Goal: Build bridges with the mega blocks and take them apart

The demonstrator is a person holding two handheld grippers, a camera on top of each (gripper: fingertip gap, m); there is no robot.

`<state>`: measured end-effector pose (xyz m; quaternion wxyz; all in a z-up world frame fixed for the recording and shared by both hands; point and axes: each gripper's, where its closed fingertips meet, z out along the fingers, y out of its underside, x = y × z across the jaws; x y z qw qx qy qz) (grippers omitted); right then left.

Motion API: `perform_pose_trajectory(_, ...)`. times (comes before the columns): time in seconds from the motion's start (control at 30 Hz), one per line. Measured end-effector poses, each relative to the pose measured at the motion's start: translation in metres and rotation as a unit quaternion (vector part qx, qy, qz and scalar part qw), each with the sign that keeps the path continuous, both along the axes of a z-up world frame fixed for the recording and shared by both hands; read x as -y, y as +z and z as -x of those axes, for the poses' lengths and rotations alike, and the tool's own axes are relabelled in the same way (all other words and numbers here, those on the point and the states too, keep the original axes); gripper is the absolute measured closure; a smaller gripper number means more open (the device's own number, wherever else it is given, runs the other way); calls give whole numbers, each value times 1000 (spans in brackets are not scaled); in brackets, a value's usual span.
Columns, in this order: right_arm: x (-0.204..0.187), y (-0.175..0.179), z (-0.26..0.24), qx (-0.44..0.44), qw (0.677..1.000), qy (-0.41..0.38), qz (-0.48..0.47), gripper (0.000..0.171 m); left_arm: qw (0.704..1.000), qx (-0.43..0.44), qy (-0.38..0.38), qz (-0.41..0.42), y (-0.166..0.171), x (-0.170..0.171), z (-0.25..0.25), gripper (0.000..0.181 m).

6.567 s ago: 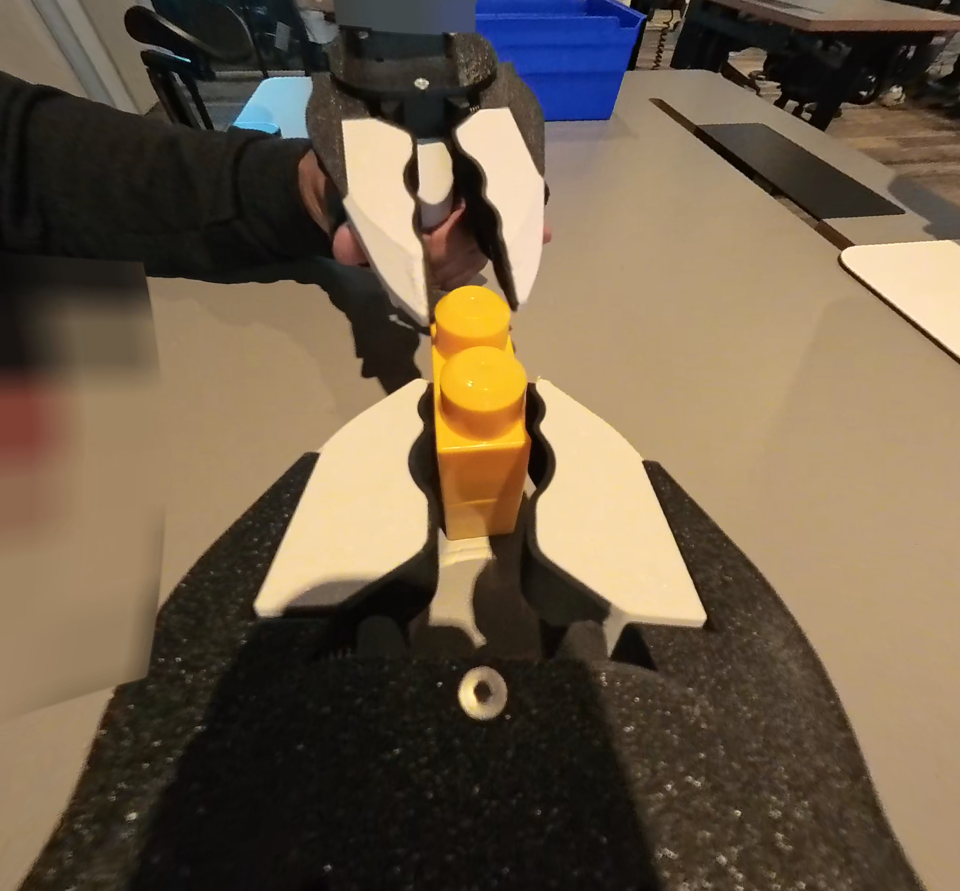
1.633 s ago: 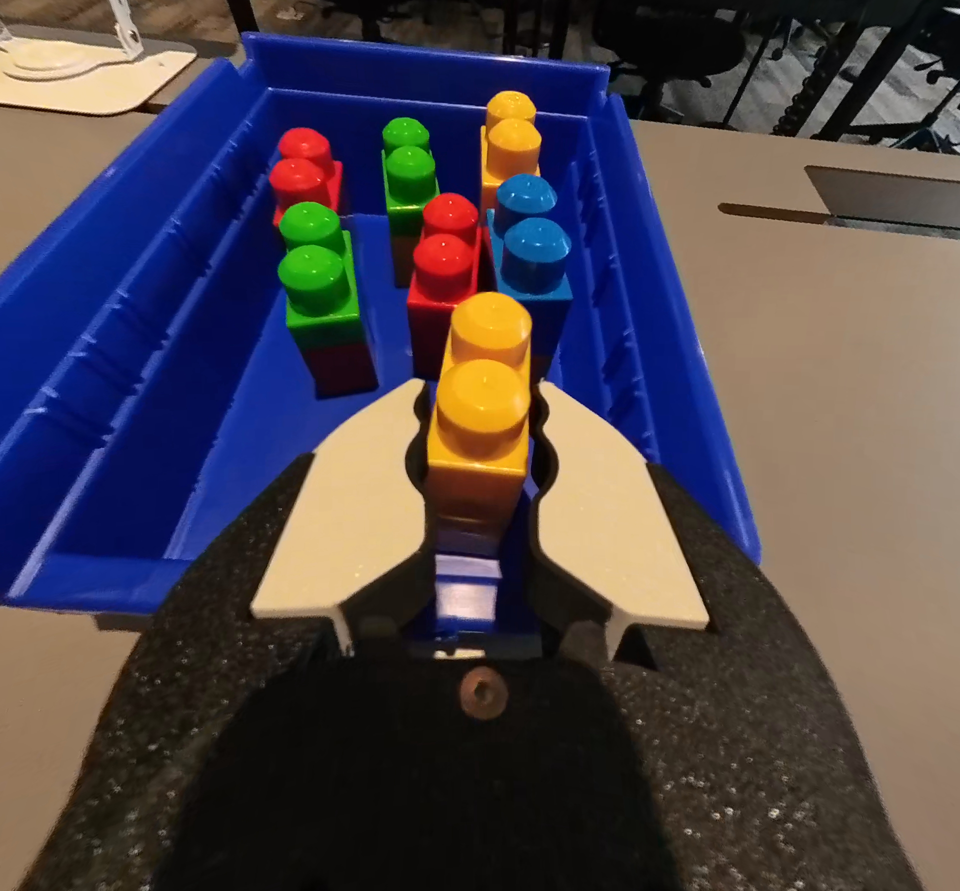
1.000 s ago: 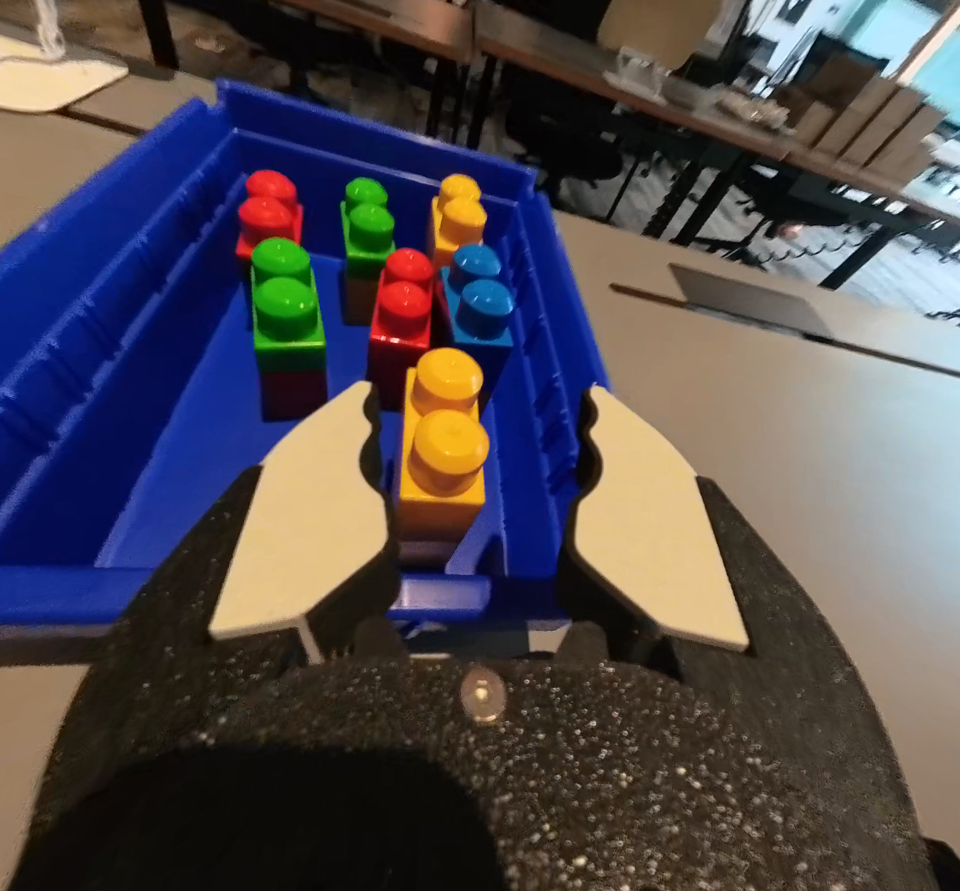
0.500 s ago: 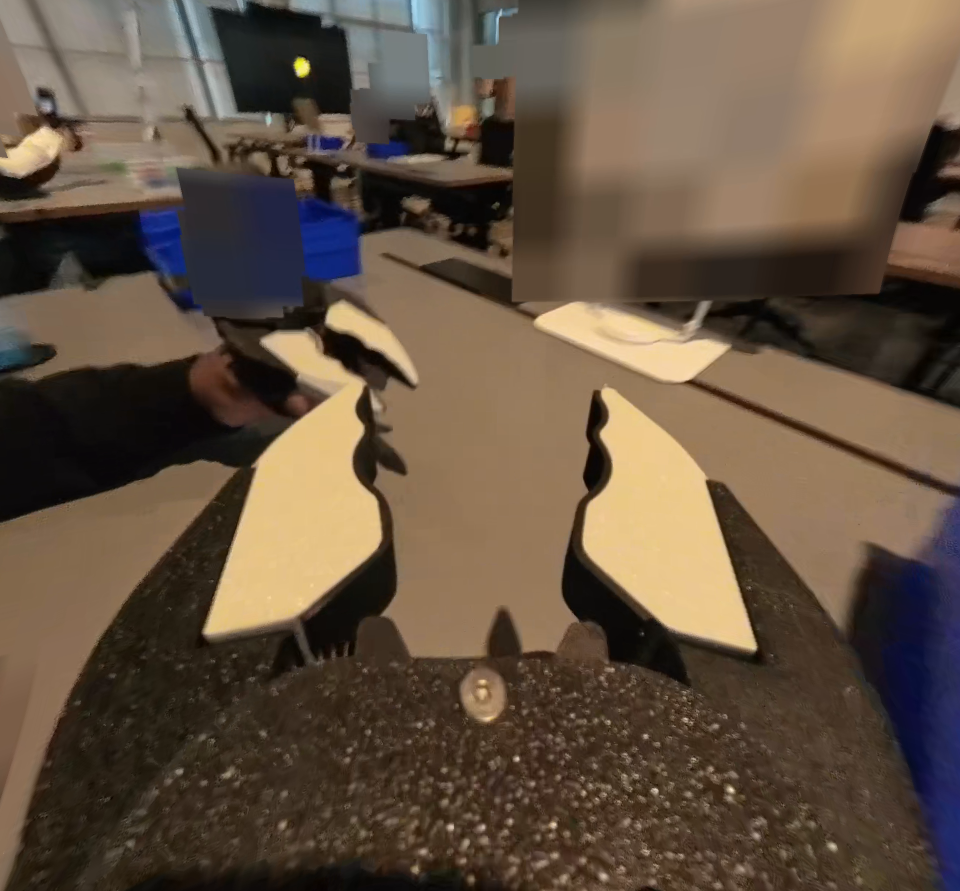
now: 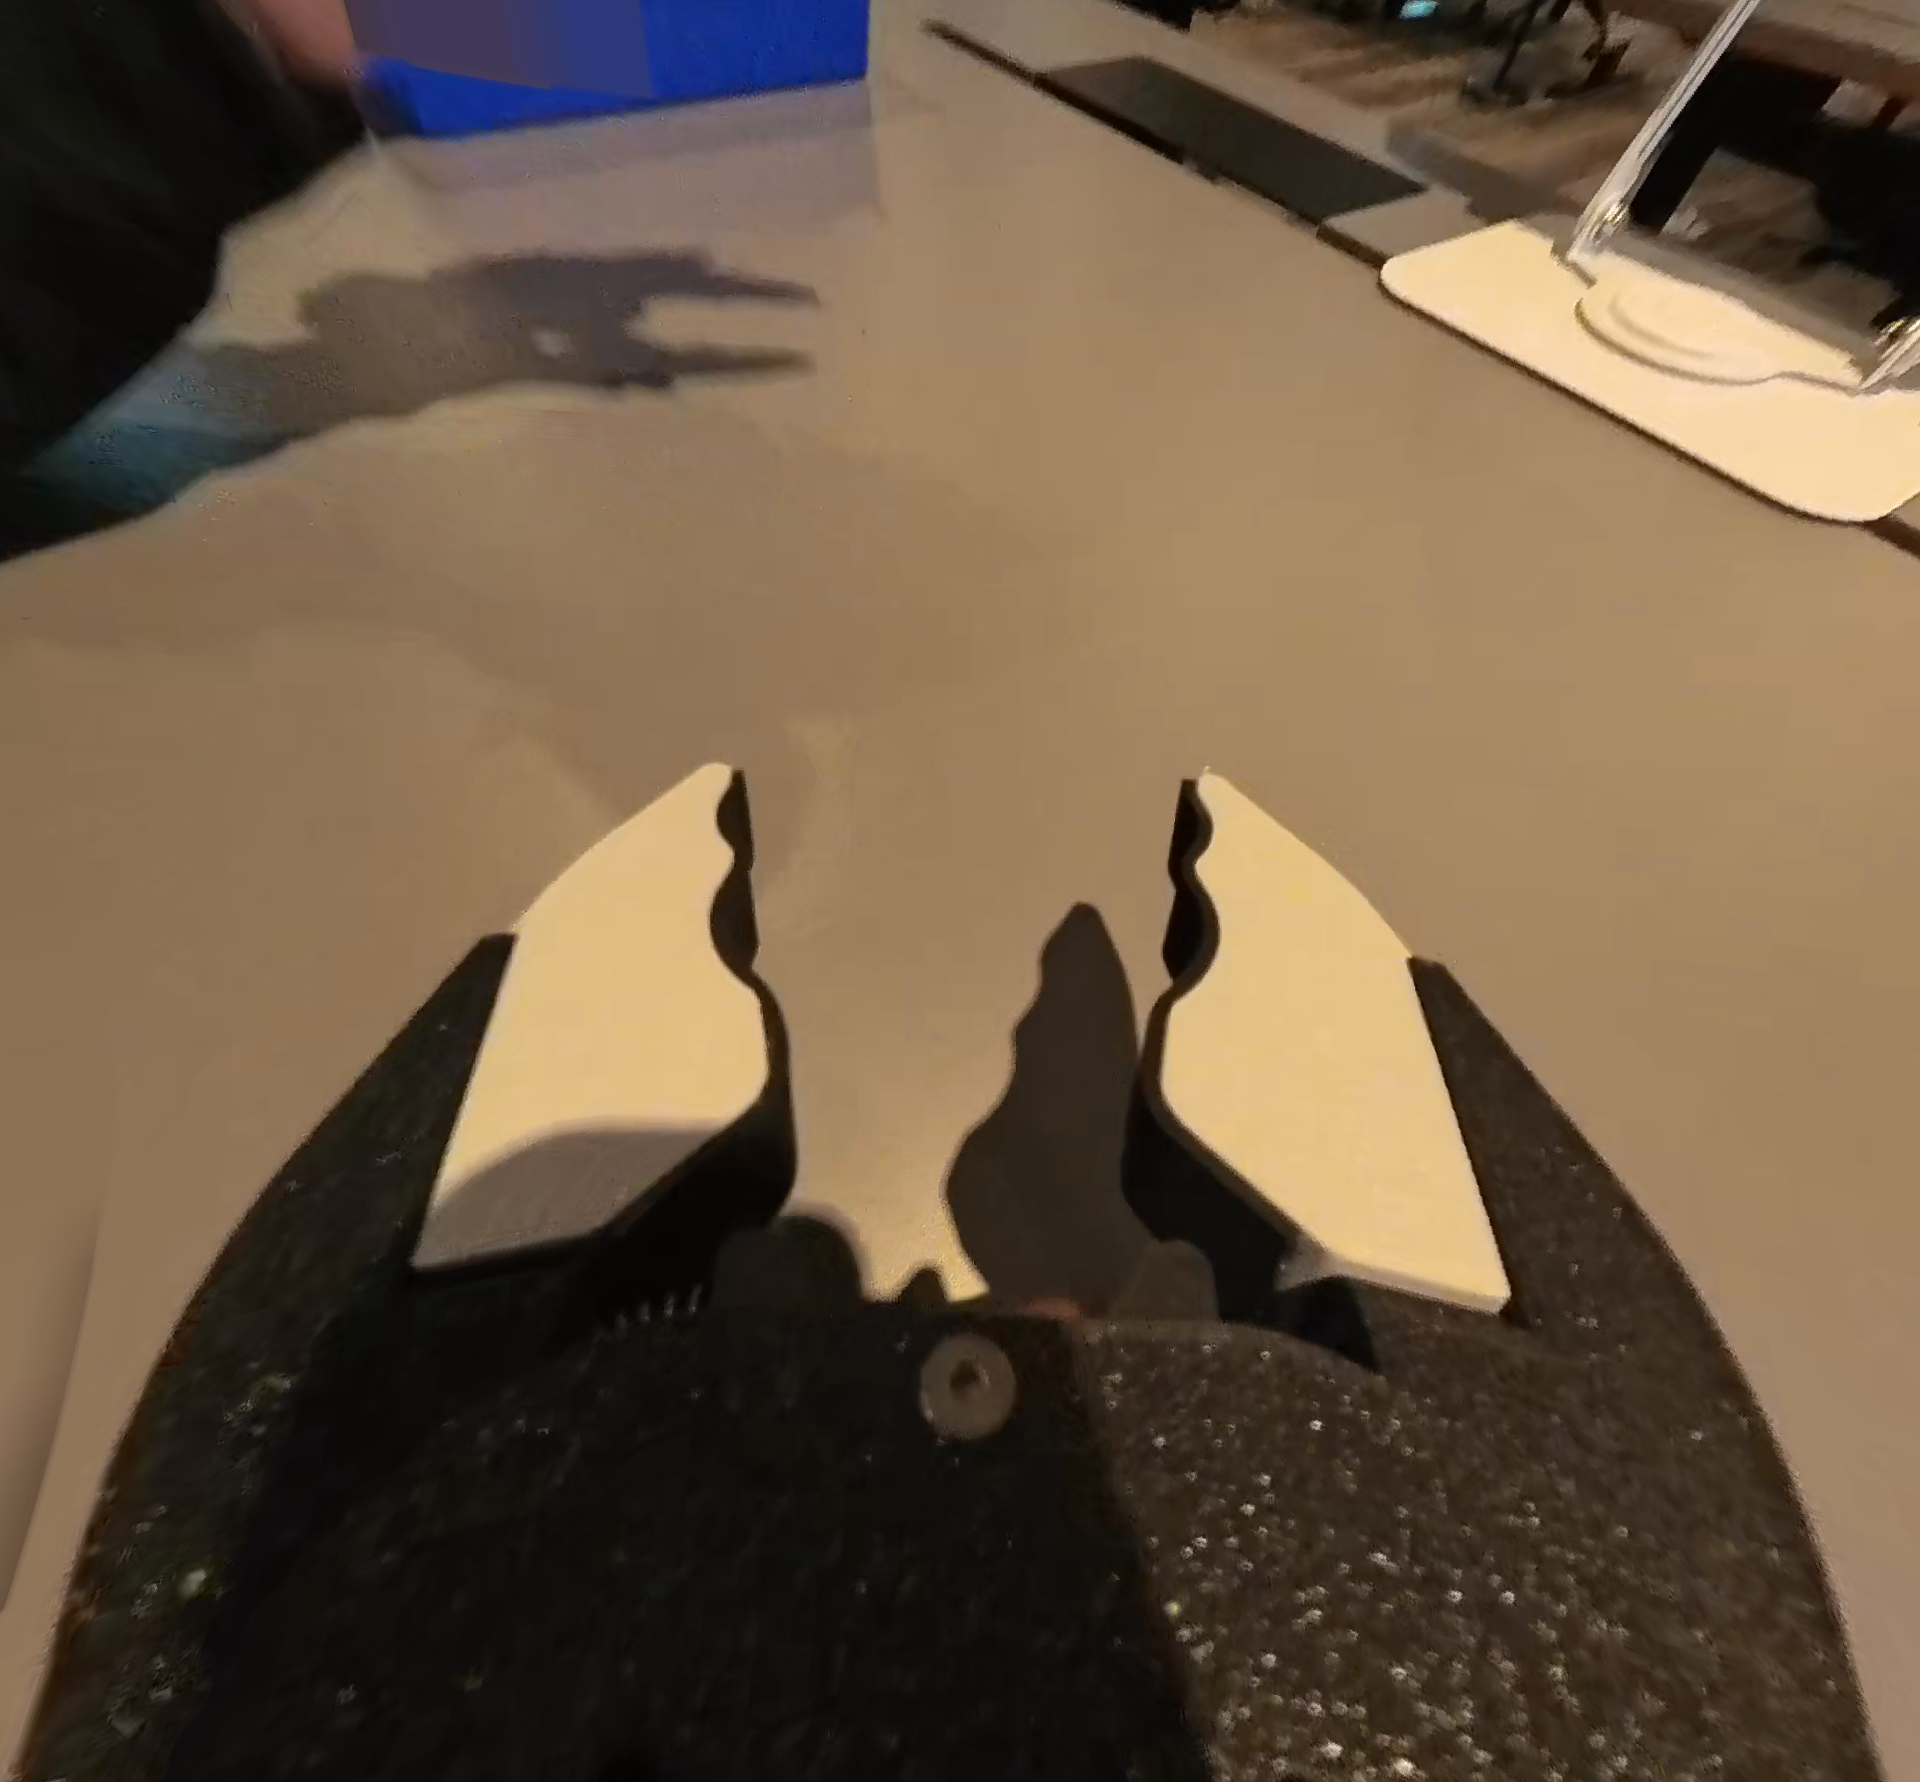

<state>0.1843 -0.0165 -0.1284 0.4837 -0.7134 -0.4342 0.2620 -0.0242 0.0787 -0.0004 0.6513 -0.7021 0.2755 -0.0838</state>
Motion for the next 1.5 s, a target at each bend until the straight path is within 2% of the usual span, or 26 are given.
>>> perform_pose_trajectory(0.03,1,-1,1,2,1000,3,0,93,999,13,40,-7,17,1,35,138)
perform_pose_trajectory(0.17,2,-3,3,12,1000,8,-3,94,976,68,206,8,73,8,190,136)
perform_pose_trajectory(0.23,3,-3,3,17,1000,10,-6,95,956,84,280,39,81,8,263,135)
perform_pose_trajectory(0.33,5,-5,5,25,1000,14,-11,95,919,115,344,154,46,-2,343,135)
perform_pose_trajectory(0.4,5,-6,5,29,999,16,-11,96,898,155,349,219,10,-14,370,136)
perform_pose_trajectory(0.47,5,-5,6,29,999,17,-12,97,873,151,364,287,-34,-20,393,137)
perform_pose_trajectory(0.6,6,-4,5,23,1000,19,-9,99,830,132,389,378,-99,-21,426,136)
perform_pose_trajectory(0.73,7,-7,7,31,999,26,-4,100,829,101,378,399,-123,-38,439,137)
perform_pose_trajectory(0.93,10,-10,10,45,998,36,-11,103,817,1,374,439,-150,-55,453,142)
perform_pose_trajectory(1.17,12,-16,13,75,996,42,-28,106,832,-45,378,403,-152,-72,468,158)
perform_pose_trajectory(1.23,13,-16,14,83,995,43,-38,107,831,-38,384,401,-152,-71,468,156)
perform_pose_trajectory(1.33,15,-18,15,94,993,45,-51,107,817,-4,393,422,-152,-65,464,145)
perform_pose_trajectory(1.5,18,-19,16,104,991,49,-69,108,797,-25,421,432,-154,-55,471,137)
